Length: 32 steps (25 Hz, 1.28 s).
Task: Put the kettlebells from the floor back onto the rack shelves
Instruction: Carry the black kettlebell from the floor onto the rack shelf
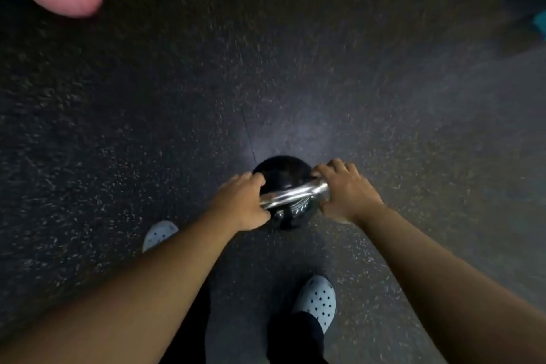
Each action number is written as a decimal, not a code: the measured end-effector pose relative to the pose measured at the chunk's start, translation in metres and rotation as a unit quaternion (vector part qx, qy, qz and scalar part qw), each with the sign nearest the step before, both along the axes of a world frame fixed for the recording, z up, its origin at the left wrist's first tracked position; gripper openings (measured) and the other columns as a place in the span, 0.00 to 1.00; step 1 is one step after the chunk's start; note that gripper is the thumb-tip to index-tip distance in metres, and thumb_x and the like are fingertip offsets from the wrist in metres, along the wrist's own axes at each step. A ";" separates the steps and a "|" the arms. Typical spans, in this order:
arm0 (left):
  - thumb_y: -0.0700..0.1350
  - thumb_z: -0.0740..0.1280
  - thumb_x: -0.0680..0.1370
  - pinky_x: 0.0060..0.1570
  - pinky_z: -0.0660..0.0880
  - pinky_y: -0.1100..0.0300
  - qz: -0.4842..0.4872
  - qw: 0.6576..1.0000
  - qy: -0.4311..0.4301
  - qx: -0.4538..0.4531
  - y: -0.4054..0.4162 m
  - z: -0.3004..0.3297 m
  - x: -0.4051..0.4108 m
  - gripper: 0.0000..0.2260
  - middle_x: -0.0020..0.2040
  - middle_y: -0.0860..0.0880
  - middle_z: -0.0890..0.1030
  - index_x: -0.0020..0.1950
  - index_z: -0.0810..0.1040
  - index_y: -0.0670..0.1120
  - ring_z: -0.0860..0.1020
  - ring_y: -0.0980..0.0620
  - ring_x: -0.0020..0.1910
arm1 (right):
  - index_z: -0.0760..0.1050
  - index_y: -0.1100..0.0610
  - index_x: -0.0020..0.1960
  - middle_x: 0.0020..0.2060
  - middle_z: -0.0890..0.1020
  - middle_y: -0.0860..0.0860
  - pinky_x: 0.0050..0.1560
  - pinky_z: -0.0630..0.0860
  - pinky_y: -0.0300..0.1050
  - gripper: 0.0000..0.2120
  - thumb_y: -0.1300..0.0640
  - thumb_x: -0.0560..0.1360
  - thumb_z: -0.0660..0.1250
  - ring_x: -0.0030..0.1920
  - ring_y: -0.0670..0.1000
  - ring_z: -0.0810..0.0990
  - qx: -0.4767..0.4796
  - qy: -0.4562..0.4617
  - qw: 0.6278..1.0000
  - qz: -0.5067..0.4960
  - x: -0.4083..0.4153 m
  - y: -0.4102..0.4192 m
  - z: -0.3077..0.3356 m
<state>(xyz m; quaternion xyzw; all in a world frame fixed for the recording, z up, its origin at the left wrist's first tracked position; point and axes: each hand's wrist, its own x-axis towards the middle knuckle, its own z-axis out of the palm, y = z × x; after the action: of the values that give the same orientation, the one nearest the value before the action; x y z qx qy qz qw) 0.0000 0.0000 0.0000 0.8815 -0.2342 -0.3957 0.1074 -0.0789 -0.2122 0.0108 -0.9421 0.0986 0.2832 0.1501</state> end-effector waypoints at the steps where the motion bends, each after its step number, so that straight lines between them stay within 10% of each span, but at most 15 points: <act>1: 0.50 0.73 0.71 0.56 0.73 0.53 0.002 1.000 0.027 -0.004 -0.007 -0.019 -0.002 0.22 0.59 0.50 0.75 0.63 0.74 0.49 0.74 0.48 0.59 | 0.68 0.51 0.68 0.61 0.71 0.54 0.60 0.73 0.55 0.26 0.53 0.70 0.67 0.61 0.59 0.70 -0.006 0.008 1.000 0.020 0.004 0.002 -0.020; 5: 0.44 0.72 0.73 0.35 0.69 0.59 0.016 0.993 0.104 -0.061 -0.017 -0.055 -0.003 0.06 0.42 0.50 0.79 0.43 0.75 0.48 0.78 0.49 0.40 | 0.77 0.53 0.56 0.53 0.78 0.53 0.55 0.75 0.52 0.12 0.53 0.73 0.67 0.55 0.57 0.74 0.010 0.022 0.999 0.045 0.019 0.001 -0.049; 10: 0.43 0.70 0.74 0.38 0.75 0.60 0.018 0.989 0.122 -0.080 -0.005 -0.010 0.020 0.02 0.39 0.51 0.80 0.44 0.79 0.49 0.79 0.53 0.38 | 0.78 0.53 0.47 0.40 0.81 0.51 0.41 0.80 0.42 0.05 0.58 0.72 0.71 0.39 0.50 0.81 0.082 0.078 0.993 0.023 0.038 0.015 -0.009; 17: 0.43 0.70 0.72 0.25 0.68 0.63 0.012 0.989 0.073 -0.126 0.022 0.119 0.095 0.11 0.28 0.52 0.75 0.31 0.73 0.50 0.73 0.56 0.24 | 0.79 0.57 0.37 0.30 0.82 0.53 0.30 0.77 0.44 0.01 0.59 0.66 0.70 0.31 0.53 0.81 0.160 -0.016 0.986 -0.044 0.097 0.040 0.118; 32: 0.50 0.69 0.74 0.39 0.80 0.52 0.078 0.973 -0.150 -0.155 0.169 0.390 0.432 0.11 0.34 0.52 0.79 0.32 0.73 0.53 0.79 0.53 0.34 | 0.73 0.52 0.29 0.23 0.76 0.48 0.27 0.68 0.41 0.09 0.50 0.64 0.67 0.27 0.49 0.77 0.114 -0.242 0.961 0.067 0.469 0.176 0.368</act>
<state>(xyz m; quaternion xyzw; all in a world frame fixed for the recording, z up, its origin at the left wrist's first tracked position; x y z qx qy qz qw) 0.4321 0.1694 0.3905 0.9191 -0.2366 -0.2081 0.2364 0.3897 -0.0364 0.3789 -0.9635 -0.0371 0.0655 0.2570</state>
